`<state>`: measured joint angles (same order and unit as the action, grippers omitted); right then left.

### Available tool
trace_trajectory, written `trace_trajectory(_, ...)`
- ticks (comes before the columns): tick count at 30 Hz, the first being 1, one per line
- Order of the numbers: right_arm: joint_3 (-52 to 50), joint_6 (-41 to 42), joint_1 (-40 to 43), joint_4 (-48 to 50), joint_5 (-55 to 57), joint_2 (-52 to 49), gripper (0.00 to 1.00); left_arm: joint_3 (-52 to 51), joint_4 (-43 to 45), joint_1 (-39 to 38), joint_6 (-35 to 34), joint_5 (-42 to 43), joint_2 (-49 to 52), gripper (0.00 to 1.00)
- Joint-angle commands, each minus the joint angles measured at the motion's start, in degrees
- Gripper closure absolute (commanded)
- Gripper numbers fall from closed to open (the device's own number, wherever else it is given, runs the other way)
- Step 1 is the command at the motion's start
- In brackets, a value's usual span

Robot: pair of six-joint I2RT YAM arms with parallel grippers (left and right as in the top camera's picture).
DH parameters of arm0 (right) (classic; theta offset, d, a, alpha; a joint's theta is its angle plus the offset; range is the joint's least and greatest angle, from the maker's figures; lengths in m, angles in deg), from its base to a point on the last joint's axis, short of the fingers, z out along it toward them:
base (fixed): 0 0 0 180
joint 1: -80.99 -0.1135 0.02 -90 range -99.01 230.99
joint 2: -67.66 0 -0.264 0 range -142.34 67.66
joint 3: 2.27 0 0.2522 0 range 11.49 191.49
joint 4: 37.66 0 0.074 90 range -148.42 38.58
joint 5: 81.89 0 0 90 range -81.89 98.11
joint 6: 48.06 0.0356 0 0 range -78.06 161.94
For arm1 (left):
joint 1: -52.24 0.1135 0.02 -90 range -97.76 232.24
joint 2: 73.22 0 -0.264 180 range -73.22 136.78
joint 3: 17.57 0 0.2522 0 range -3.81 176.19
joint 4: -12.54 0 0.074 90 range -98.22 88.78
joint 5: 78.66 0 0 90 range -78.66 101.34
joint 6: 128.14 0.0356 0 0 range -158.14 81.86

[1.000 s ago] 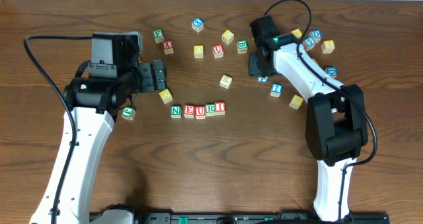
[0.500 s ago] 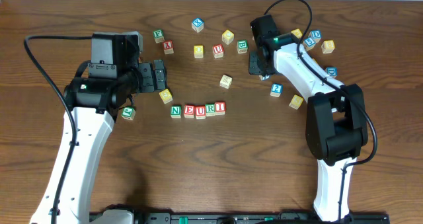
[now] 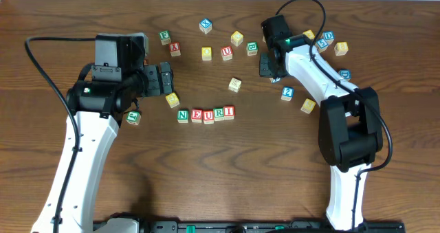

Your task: Spell out NEURIPS

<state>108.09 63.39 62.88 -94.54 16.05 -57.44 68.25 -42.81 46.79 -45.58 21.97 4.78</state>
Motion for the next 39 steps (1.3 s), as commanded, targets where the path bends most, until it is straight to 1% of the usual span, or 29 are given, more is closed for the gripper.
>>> trace_trajectory(1,-0.4,0.3,0.5,0.3,0.7,-1.8,0.99,1.3,0.0,0.1,0.3,0.3,-0.5,0.02)
trace_trajectory(12,-0.4,0.1,0.5,2.8,0.5,-2.5,0.99,1.3,0.0,0.1,0.3,0.3,-0.5,0.02)
trace_trajectory(33,-0.4,-0.3,0.5,3.5,0.2,-2.7,0.99,1.3,0.0,0.1,0.3,0.3,-0.5,0.02)
trace_trajectory(39,-0.4,-0.3,0.4,4.1,-1.9,-6.3,0.99,1.3,0.0,0.1,0.3,0.3,-0.5,0.02)
